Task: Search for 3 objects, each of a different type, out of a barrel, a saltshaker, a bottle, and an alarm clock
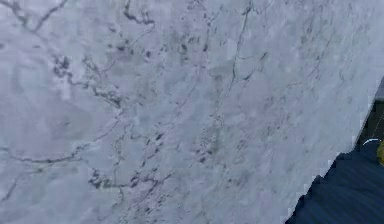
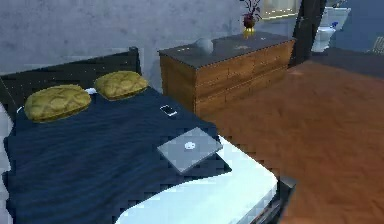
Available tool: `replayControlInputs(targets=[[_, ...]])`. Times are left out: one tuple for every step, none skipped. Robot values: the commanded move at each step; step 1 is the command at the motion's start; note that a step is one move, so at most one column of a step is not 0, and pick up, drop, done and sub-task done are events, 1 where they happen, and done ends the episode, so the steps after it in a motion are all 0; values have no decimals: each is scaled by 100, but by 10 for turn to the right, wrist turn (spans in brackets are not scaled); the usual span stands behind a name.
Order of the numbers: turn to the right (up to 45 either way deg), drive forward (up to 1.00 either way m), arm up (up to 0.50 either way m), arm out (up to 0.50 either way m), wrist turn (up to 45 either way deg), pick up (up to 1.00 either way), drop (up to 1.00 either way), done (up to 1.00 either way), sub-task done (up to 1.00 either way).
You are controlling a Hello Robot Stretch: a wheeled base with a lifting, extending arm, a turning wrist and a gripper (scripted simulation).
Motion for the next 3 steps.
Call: replayControlInputs(targets=[[450,0,0,0,0,0,0,0,0],[450,0,0,0,0,0,0,0,0],[420,0,0,0,0,0,0,0,0]])
